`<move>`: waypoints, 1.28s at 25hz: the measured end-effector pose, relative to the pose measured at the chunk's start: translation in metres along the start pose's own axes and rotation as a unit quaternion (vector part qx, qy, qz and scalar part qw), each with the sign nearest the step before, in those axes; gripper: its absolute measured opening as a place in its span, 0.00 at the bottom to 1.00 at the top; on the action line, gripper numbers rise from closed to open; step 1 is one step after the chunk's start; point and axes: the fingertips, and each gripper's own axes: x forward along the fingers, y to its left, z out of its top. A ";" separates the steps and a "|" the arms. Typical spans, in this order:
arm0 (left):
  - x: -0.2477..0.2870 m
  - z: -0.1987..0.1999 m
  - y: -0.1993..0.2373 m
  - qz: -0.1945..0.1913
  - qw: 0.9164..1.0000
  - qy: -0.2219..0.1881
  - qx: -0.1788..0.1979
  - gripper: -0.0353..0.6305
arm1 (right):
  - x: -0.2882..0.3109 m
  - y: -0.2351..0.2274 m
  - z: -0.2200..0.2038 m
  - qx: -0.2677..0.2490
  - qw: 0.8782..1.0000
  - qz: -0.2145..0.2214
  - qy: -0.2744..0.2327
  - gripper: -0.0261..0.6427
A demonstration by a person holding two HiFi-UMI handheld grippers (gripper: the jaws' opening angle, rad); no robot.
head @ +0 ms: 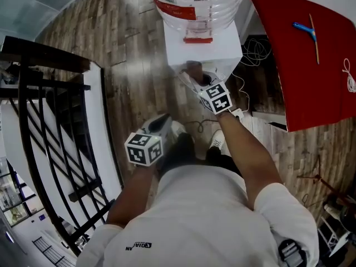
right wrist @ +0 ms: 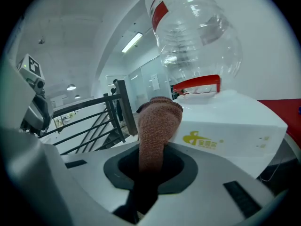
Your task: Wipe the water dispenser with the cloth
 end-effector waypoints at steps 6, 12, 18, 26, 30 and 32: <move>0.018 0.002 -0.020 -0.013 1.000 0.004 0.010 0.04 | -0.031 -0.043 -0.008 0.009 0.999 -0.036 -0.006 0.13; 0.028 0.005 -0.038 -0.021 1.000 0.005 0.021 0.04 | -0.066 -0.086 -0.015 0.013 0.997 -0.070 -0.009 0.13; 0.036 0.009 -0.051 -0.025 0.999 0.006 0.029 0.04 | -0.096 -0.124 -0.021 0.015 0.995 -0.103 -0.011 0.13; 0.040 0.013 -0.065 -0.030 0.999 0.006 0.043 0.04 | -0.125 -0.157 -0.029 0.030 0.990 -0.135 -0.015 0.13; 0.039 0.020 -0.066 -0.027 0.998 0.001 0.053 0.04 | -0.132 -0.162 -0.026 0.036 0.990 -0.138 -0.020 0.13; 0.039 0.024 -0.065 -0.027 0.998 -0.003 0.056 0.04 | -0.133 -0.159 -0.025 0.034 0.990 -0.137 -0.017 0.13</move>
